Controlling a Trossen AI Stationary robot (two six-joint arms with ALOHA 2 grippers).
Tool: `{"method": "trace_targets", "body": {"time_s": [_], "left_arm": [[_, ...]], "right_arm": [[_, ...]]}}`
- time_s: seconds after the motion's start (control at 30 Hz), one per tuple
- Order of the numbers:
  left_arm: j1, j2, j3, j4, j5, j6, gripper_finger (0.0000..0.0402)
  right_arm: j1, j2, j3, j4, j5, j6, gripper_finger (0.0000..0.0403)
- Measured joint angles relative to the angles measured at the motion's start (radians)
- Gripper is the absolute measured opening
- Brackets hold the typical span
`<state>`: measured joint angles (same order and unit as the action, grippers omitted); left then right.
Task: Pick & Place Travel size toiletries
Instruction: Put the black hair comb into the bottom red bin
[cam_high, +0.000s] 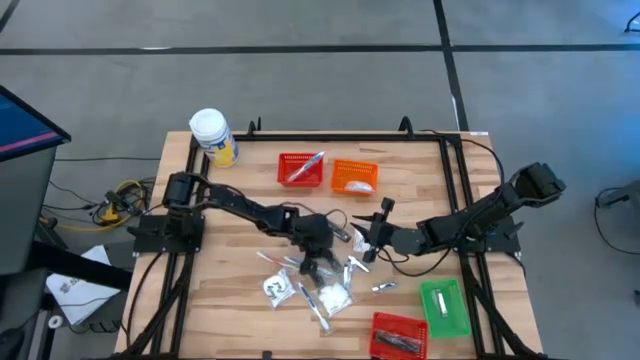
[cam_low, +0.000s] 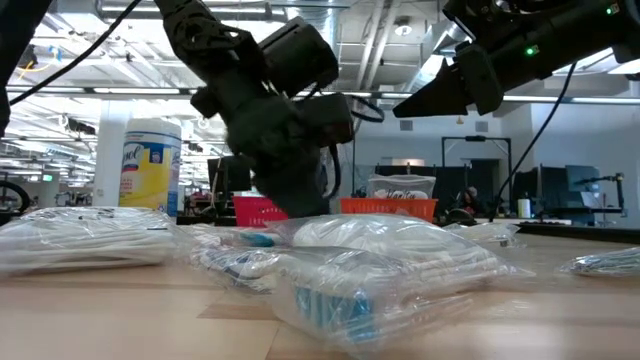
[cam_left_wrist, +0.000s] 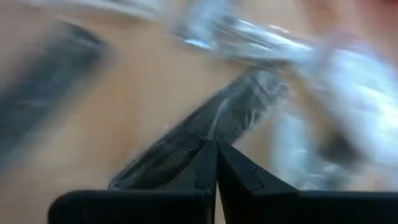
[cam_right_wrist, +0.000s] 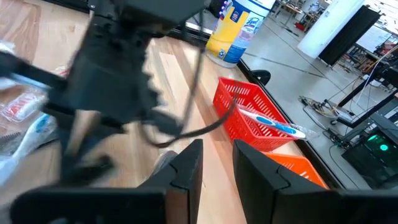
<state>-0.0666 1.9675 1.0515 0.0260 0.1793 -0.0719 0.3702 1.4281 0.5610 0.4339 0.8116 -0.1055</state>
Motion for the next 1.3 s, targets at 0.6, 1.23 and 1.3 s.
{"method": "trace_targets", "body": {"time_s": [0.6,1.23,1.3], "left_arm": [[0.051,-0.041,-0.081,0.160,-0.498,0.046,0.0001],[0.012,-0.043,-0.101,0.226,-0.277,0.045,0.0001],[0.008,-0.043,-0.100,0.228,-0.255,0.050,0.0001]], "right_arm": [[0.000,0.000,0.000,0.008,-0.002,0.009,0.0081],[0.000,0.000,0.000,0.015,-0.002,0.001,0.0081],[0.000,0.000,0.000,0.015,-0.002,0.001,0.0081]]}}
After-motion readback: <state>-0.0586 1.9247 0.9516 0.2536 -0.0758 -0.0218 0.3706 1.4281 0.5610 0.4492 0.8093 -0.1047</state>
